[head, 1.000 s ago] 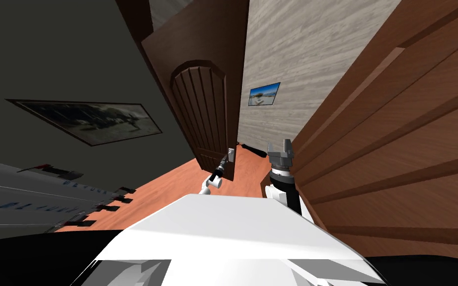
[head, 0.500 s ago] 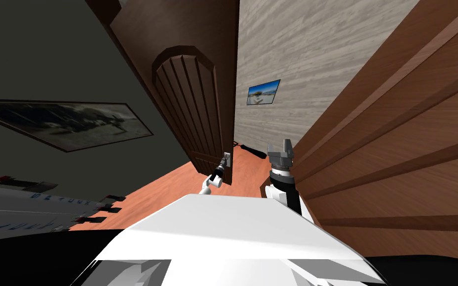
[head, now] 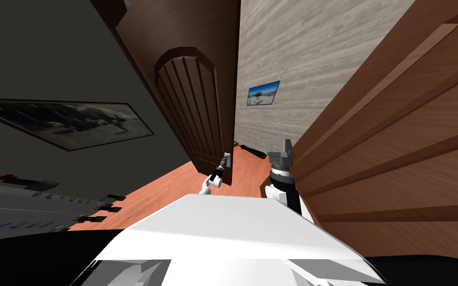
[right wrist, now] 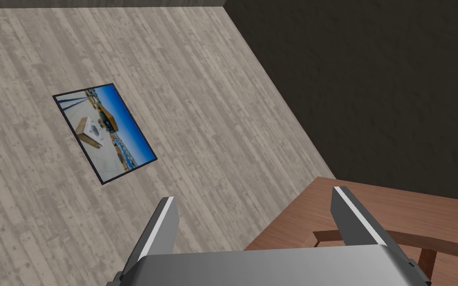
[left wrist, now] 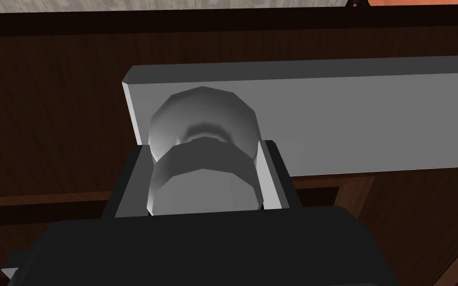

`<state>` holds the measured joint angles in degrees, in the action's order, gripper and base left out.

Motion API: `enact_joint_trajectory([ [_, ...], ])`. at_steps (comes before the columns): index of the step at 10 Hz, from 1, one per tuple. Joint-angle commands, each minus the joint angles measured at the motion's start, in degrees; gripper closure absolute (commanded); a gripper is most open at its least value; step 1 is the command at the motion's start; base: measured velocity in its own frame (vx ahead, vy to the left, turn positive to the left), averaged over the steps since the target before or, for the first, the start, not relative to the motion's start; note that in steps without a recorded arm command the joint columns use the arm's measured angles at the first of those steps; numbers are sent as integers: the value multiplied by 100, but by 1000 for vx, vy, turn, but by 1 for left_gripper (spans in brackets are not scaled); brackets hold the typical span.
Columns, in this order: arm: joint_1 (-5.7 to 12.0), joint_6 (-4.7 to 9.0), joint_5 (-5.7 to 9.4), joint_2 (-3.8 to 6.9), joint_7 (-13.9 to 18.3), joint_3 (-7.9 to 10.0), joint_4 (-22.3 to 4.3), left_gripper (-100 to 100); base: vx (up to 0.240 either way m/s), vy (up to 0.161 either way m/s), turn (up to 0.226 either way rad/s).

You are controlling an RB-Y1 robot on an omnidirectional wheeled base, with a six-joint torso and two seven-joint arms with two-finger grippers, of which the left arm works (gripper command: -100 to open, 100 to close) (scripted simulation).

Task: Push the door open

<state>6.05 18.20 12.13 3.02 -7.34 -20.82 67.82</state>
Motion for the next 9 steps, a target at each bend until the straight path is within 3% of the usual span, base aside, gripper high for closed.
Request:
enact_joint_trajectory([
  [1,9,10,2,-3,3,3,12,100,0,0,0],
  [4,-81,-11,58,54,-113,-105,65,100,189,-20,160],
  [8,-194,-24,143,96,-280,-259,165,100,225,-38,234],
  [9,-249,-54,126,97,-313,-264,226,-100,-68,-51,126],
])
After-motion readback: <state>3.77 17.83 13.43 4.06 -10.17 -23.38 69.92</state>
